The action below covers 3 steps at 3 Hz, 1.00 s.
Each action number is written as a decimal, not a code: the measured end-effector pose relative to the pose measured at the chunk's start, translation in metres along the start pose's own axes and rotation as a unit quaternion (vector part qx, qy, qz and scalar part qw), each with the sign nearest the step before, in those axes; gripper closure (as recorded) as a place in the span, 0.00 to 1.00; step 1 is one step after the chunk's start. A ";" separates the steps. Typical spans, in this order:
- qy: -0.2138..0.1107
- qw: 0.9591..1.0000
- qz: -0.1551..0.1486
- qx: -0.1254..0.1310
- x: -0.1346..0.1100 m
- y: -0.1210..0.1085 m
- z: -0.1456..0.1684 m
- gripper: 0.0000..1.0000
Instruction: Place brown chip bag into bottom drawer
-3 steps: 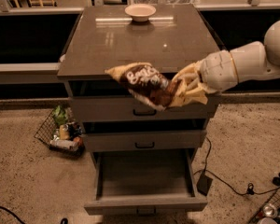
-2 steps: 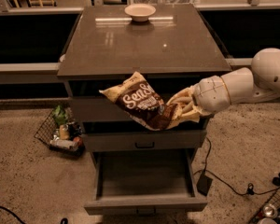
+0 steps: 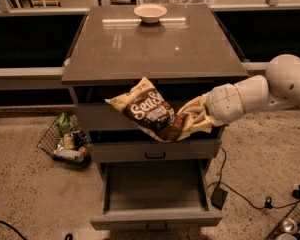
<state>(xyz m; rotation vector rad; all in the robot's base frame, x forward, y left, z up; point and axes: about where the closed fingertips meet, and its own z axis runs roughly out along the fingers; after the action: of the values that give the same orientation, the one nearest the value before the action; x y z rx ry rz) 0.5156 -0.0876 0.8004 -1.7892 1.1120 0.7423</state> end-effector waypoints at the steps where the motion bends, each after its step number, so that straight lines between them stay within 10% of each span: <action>1: -0.033 0.998 -0.011 -0.045 0.022 0.026 0.031 1.00; 3: -0.058 0.992 0.033 -0.105 0.103 0.097 0.092 1.00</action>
Offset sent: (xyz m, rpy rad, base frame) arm -0.0636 0.0276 -0.1678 0.0175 0.1595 0.2805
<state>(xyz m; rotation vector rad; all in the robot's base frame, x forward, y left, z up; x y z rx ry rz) 0.4676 -0.0650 0.6405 -1.8641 1.0509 1.0227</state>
